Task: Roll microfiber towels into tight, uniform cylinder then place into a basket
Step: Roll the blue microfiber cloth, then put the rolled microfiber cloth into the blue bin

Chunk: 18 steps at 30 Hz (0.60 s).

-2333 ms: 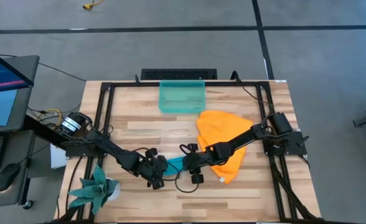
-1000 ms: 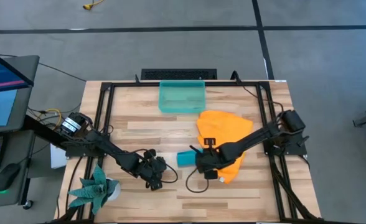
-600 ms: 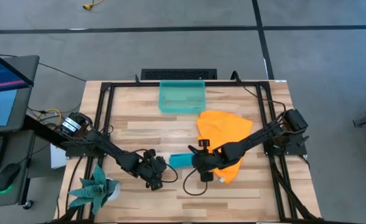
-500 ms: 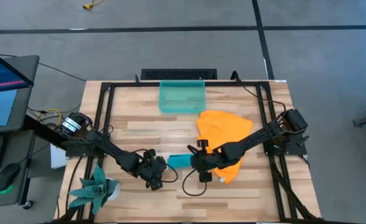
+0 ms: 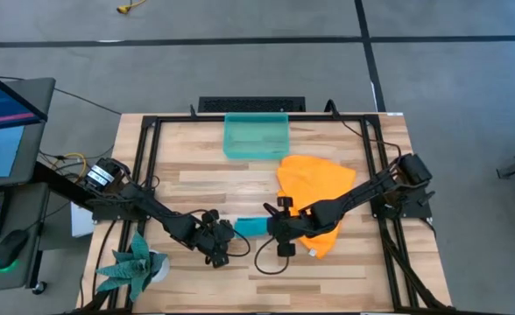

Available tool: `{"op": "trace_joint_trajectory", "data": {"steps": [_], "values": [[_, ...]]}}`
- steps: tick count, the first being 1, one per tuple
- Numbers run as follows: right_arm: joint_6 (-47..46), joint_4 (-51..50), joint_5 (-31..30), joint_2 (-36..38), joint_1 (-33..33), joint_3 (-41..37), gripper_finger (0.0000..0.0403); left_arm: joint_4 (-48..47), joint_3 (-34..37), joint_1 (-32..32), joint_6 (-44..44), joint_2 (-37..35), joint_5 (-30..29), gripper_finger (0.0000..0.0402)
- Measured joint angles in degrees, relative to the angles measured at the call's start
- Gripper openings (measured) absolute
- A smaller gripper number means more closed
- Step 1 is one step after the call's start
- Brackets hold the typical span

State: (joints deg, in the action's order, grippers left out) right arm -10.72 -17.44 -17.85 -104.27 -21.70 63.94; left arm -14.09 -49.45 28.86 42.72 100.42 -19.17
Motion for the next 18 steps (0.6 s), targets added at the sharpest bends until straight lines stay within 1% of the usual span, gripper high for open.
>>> {"op": "trace_joint_trajectory", "data": {"steps": [7, 12, 18], "values": [[-0.37, 1.45, 0.0, -0.02, 0.05, 0.02, 0.0125, -0.05, -0.02, 0.0, 0.0, -0.02, -0.05, 0.002], [0.47, 5.58, 0.01, -0.02, -0.48, 0.02, 0.0162, -0.04, -0.02, 0.0, 0.0, -0.02, -0.05, 0.002], [0.58, 7.47, 0.02, -0.02, -0.26, 0.02, 0.021, -0.03, -0.02, 0.0, 0.09, -0.02, -0.07, 0.002]]}}
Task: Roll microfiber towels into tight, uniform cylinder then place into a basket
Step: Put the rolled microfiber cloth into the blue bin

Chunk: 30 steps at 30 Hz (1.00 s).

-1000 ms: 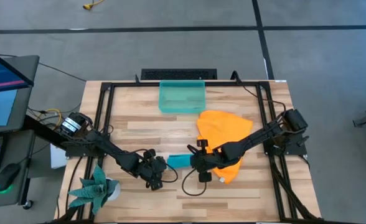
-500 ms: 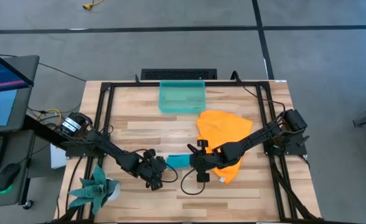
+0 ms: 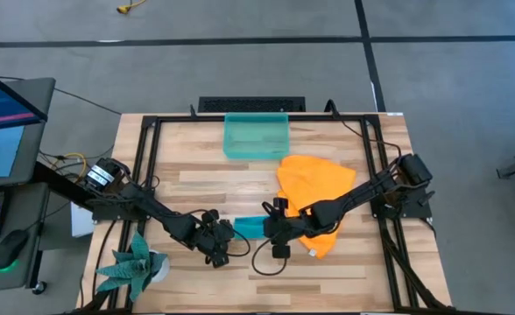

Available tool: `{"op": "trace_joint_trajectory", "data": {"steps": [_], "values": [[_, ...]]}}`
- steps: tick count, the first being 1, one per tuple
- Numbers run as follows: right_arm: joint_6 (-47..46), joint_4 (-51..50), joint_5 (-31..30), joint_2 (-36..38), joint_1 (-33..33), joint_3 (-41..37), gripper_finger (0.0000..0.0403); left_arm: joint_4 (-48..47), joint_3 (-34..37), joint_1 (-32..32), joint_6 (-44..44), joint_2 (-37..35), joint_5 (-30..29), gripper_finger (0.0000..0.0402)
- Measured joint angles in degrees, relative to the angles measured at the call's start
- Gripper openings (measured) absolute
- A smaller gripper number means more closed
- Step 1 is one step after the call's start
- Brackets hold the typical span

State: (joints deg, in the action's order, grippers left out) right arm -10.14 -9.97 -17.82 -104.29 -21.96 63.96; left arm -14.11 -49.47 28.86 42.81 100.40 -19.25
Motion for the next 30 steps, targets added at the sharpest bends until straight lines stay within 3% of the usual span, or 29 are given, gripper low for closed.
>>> {"op": "trace_joint_trajectory", "data": {"steps": [5, 17, 23, 30], "values": [[0.15, -0.01, 1.56, -0.02, -0.02, 0.0, 0.0223, 0.0, -0.02, -0.02, 0.02, -0.02, 0.0, 0.002], [0.12, -2.39, 3.26, -0.07, 0.8, 0.0, 0.0212, -1.25, -1.8, 3.24, -4.37, -2.75, 1.01, 0.002], [0.08, -2.32, 3.23, -0.07, 1.2, 0.0, 0.0217, -3.24, -3.25, 6.98, -8.05, -8.3, -8.89, 0.002], [0.0, -0.74, 3.26, -0.07, 1.42, 0.0, 0.0223, -0.33, -3.32, 6.31, -21.71, -11.04, -20.38, 0.002]]}}
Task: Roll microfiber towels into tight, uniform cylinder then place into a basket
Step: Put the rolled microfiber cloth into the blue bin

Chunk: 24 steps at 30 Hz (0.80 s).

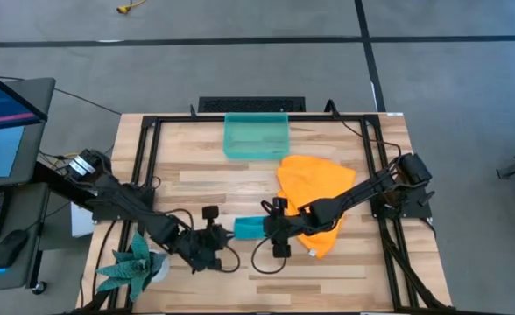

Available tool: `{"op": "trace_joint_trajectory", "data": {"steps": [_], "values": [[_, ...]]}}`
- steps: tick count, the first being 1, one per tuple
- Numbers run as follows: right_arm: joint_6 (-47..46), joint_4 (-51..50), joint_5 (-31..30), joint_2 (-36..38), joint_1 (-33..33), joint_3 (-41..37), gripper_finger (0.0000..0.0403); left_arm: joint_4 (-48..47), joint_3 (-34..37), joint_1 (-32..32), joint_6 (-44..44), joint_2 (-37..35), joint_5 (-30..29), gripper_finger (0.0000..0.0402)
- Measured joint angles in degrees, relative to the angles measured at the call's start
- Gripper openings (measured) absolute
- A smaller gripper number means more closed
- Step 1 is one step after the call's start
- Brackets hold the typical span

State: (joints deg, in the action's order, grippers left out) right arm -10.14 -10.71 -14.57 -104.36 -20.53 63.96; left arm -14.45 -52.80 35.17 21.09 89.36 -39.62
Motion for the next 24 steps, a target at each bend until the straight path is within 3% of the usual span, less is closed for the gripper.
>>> {"op": "trace_joint_trajectory", "data": {"steps": [6, 12, 17, 24], "values": [[-0.94, -0.49, -0.02, 0.0, 0.84, 0.0, 0.0231, -0.37, 0.0, -5.35, -0.96, 0.02, 2.69, 0.005], [-3.6, -2.64, 0.24, 0.0, 1.94, 0.02, 0.0233, -0.75, 0.65, -9.33, 3.04, 0.09, 6.2, 0.0127], [-3.89, -2.92, 1.23, 0.0, 2.57, 0.02, 0.0234, 1.54, 2.07, -11.96, 3.92, 1.18, 12.89, 0.0184], [-3.97, -0.02, 1.8, 0.0, 3.26, -2.63, 0.0234, 6.9, 2.14, -15.42, -0.15, 7.15, 19.75, 0.0212]]}}
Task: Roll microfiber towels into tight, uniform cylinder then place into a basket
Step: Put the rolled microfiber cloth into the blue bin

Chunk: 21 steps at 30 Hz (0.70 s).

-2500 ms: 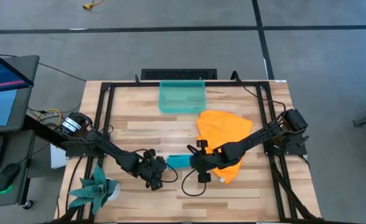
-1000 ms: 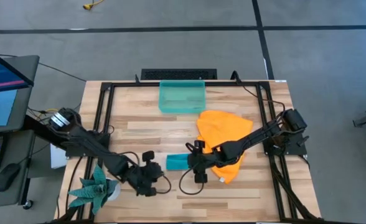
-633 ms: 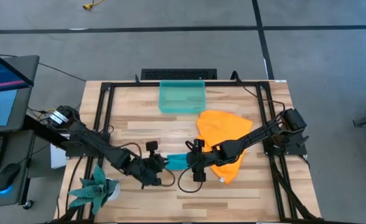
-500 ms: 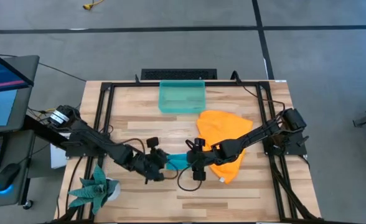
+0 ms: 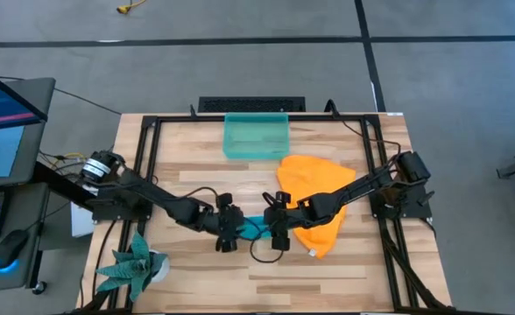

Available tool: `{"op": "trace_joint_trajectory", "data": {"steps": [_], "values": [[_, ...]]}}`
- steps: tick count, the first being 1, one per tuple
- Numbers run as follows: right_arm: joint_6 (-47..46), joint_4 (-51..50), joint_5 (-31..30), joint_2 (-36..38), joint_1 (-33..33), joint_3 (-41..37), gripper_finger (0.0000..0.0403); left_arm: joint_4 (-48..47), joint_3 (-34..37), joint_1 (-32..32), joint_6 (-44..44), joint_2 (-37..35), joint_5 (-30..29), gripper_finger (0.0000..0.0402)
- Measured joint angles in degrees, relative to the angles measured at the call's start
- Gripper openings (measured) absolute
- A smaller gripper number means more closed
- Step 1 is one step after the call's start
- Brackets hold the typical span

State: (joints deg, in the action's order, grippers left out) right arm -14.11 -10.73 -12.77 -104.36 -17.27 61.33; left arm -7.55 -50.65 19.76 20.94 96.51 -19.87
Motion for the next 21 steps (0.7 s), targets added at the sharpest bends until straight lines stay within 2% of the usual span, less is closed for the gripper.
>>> {"op": "trace_joint_trajectory", "data": {"steps": [6, 12, 21], "values": [[-0.96, 2.59, 1.49, 0.0, 1.63, -2.26, 0.0234, 0.47, 0.01, -2.87, -0.13, 2.77, 2.24, 0.0213], [-1.59, 7.97, 7.57, 0.0, 3.09, -5.26, 0.0234, 0.66, -0.13, -4.4, 2.12, 4.71, 6.93, 0.0213], [-3.84, 10.66, 8.45, 0.0, 3.18, -7.26, 0.0234, 0.96, -0.17, -4.56, 2.77, 5.7, 9.37, 0.0213]]}}
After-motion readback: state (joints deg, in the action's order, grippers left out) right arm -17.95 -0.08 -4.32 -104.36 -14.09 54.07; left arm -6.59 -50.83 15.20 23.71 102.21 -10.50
